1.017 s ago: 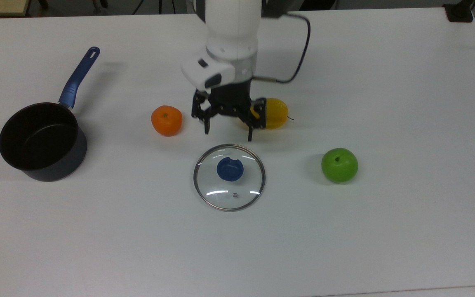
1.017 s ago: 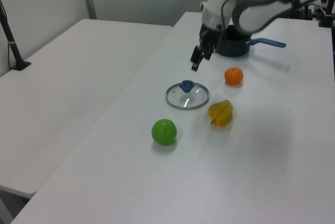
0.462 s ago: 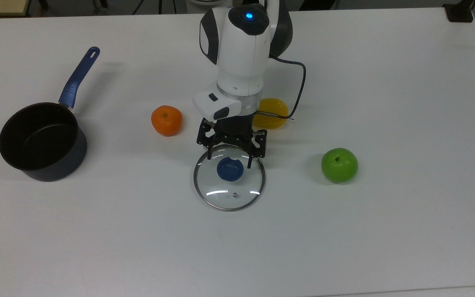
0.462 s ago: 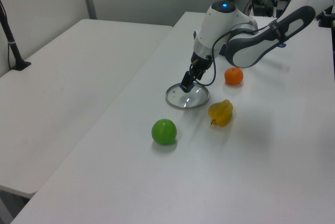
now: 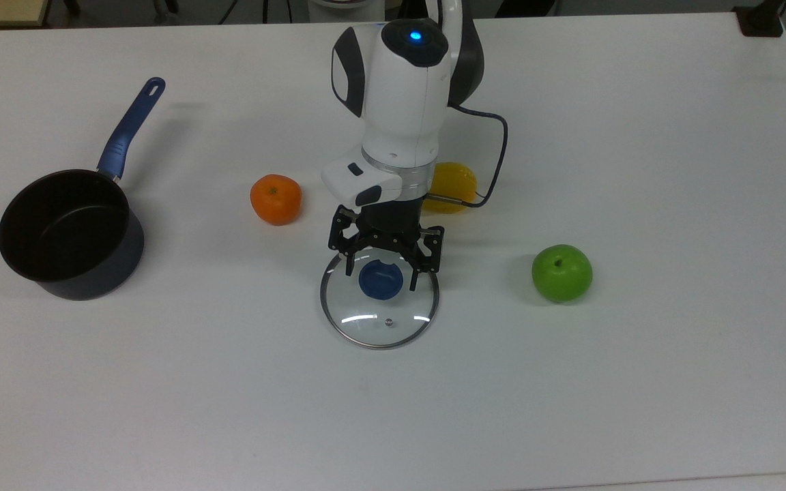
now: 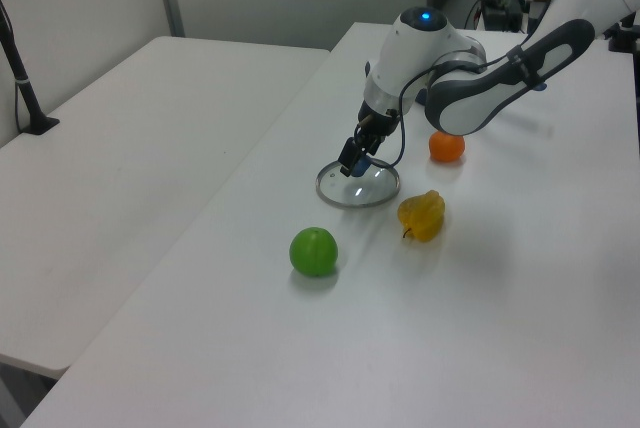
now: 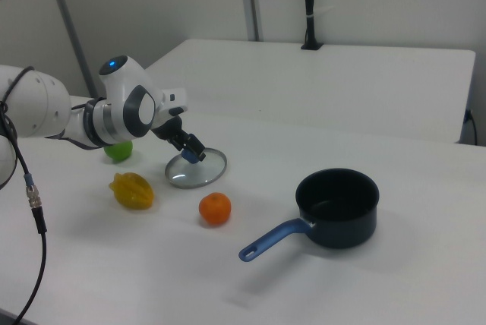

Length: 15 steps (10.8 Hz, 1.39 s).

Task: Close lid
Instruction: 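Lift the glass lid by its knob and carry it toward the black saucepan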

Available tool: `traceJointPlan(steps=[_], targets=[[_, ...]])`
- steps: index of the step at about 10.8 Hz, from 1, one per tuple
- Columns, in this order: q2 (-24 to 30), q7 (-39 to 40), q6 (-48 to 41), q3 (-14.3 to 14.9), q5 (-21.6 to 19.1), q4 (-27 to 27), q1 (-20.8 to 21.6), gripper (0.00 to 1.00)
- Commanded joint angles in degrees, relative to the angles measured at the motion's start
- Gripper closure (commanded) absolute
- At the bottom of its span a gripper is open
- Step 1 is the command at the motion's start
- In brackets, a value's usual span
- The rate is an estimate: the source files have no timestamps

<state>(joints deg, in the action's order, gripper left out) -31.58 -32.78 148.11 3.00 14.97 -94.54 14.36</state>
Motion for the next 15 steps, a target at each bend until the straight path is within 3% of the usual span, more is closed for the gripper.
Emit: traceJointPlan(steps=[1, 3, 6, 11, 15], targets=[[-0.76, -1.85, 1.3, 0.43, 3.83, 0.76, 0.41, 0.25], [-0.76, -1.85, 1.3, 0.43, 3.75, 0.67, 0.49, 0.32], [-0.33, -1.85, 0.69, 0.43, 3.57, 0.58, 0.58, 0.55], [7.13, -1.5, -9.48, 1.04, 3.57, 0.76, -1.17, 0.55], [8.29, 5.86, -21.53, 1.04, 2.7, 8.3, -8.36, 0.55]])
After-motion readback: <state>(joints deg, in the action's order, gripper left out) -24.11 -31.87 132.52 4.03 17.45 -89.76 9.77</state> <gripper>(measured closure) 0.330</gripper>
